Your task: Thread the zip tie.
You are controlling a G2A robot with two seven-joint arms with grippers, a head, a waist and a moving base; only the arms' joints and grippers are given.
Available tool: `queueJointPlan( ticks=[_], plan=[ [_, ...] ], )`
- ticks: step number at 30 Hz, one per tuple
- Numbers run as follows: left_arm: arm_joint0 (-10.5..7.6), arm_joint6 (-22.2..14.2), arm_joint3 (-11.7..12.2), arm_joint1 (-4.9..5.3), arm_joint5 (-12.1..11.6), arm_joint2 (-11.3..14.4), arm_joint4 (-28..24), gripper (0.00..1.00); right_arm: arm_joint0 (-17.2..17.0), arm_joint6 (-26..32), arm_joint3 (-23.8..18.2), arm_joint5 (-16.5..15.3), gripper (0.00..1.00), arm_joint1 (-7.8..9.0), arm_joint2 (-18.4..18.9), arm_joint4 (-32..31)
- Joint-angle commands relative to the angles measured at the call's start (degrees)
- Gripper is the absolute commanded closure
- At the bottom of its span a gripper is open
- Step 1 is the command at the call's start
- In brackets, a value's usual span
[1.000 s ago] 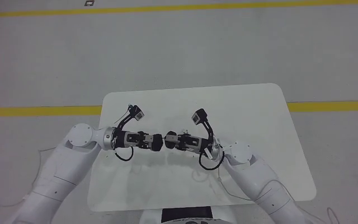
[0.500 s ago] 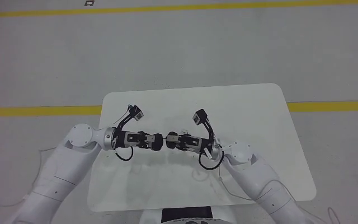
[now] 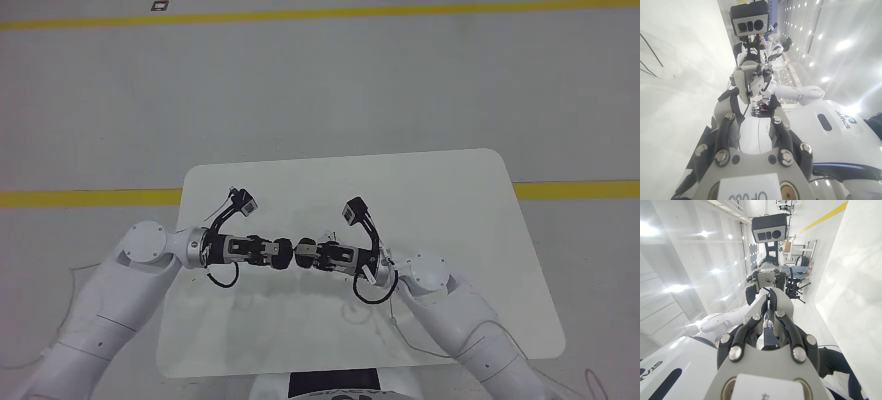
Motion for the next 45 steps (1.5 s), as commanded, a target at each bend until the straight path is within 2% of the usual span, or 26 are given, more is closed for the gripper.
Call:
queueJointPlan(
  ticks=[1, 6, 12, 20, 33, 45],
  plan=[
    [0.04, 0.1, 0.0, 0.04, 0.1, 0.0, 0.0, 0.69, 0.0, 0.1, 0.0, 0.1, 1.0, 0.02, 0.0, 0.0],
    [-0.03, 0.3, 0.1, 0.12, 0.4, 0.0, 0.2, 0.72, 0.0, 0.1, 0.1, 0.3, 1.0, 0.07, -0.1, 0.1],
    [-0.16, 0.3, 0.2, 0.16, 0.5, 0.2, 0.2, 0.82, 0.0, 0.3, 0.2, 0.5, 1.0, 0.12, -0.2, 0.2],
    [-0.44, 0.3, 0.5, 0.17, 0.5, 0.6, 0.2, 0.87, 0.2, 0.4, 0.5, 0.5, 1.0, 0.12, -0.4, 0.4],
    [-0.98, 0.3, 0.9, 0.18, 0.6, 1.3, 0.1, 0.93, 0.4, 0.4, 0.8, 0.1, 1.0, 0.12, -0.6, 0.9],
    [-1.36, 0.3, 1.3, 0.23, 0.5, 1.6, 0.0, 0.93, 0.6, 0.7, 0.9, 0.0, 1.0, 0.1, -1.0, 1.4]
  ],
)
